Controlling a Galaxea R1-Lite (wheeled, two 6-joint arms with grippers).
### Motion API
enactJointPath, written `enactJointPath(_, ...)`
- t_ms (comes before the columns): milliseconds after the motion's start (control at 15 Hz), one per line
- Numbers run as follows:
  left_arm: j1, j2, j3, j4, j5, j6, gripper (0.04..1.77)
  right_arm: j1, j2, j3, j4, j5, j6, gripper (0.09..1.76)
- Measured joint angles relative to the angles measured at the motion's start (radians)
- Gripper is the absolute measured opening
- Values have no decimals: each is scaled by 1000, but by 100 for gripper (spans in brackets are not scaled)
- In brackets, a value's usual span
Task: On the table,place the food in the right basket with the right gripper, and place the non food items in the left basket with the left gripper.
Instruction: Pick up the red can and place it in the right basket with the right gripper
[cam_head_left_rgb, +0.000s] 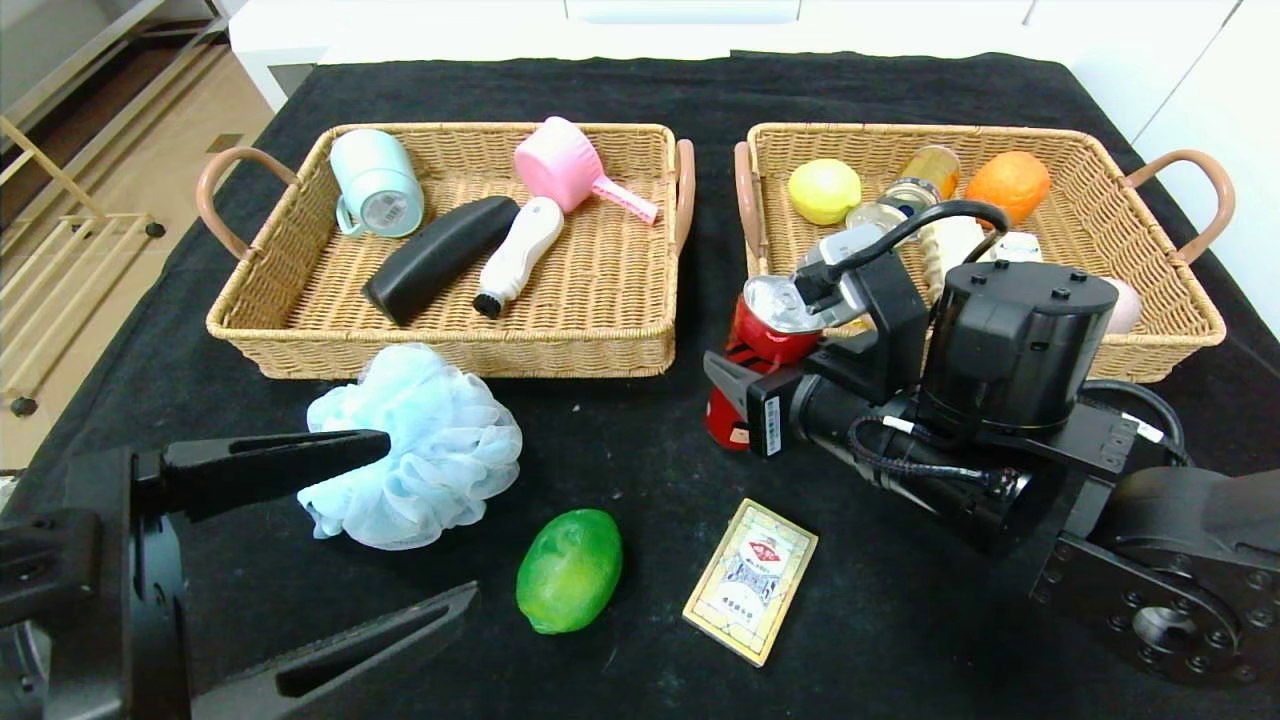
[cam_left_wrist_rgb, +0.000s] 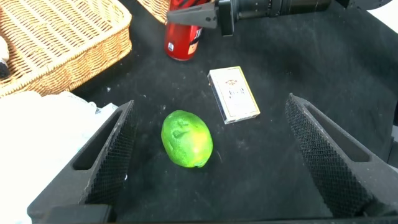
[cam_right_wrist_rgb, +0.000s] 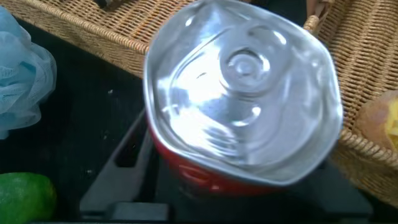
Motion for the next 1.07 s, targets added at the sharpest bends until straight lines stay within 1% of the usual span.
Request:
enactJointPath(133,0,0,0,0,0,0,172,0,0,0,0,0,0,103)
enactJointPath(800,0,0,0,-3,0,0,172,0,-1,4,2,1,-2,102)
enactJointPath(1067,0,2,0,-6,-1,0,172,-3,-37,5,40,1,-1,102)
